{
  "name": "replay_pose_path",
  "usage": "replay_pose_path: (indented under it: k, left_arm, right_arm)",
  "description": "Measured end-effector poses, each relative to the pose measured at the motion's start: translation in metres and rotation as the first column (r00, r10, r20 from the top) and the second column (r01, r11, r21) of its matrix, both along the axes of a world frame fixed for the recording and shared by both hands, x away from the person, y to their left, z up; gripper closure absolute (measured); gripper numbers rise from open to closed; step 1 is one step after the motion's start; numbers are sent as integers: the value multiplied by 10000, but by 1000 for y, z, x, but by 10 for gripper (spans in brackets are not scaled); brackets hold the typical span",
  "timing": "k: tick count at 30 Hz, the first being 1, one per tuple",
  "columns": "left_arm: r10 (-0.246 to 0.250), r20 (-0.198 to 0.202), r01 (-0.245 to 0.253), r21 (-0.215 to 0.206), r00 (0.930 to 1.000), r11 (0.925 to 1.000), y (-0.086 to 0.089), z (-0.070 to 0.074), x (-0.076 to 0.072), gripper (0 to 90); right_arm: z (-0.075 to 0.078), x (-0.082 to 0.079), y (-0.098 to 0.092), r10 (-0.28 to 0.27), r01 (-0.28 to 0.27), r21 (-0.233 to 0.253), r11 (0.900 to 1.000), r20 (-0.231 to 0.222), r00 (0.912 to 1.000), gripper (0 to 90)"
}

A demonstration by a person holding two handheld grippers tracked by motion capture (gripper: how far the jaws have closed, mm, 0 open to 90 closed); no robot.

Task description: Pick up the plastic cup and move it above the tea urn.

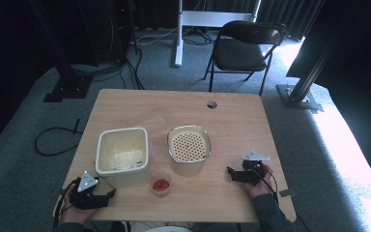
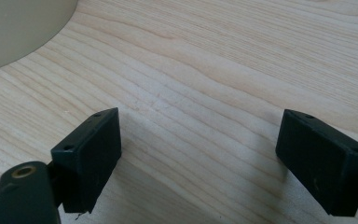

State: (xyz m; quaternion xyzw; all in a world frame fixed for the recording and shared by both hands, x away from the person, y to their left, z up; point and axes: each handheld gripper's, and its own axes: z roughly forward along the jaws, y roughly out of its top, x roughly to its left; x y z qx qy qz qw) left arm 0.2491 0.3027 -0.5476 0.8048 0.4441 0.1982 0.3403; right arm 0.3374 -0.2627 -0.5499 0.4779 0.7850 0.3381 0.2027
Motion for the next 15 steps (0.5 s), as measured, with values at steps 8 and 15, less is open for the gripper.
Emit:
replay_pose_path:
  k: [8, 15]
  left_arm:
    - [-44, -20, 44, 8, 10000, 10000, 1, 1, 0, 174]
    - [107, -187, -109, -85, 9998, 9999, 5, 7, -4, 374]
  right_arm:
    - [0, 0, 0, 7, -7, 1, 10000, 1, 10000, 136]
    - [0, 0, 0, 5, -5, 1, 10000, 0, 10000, 136]
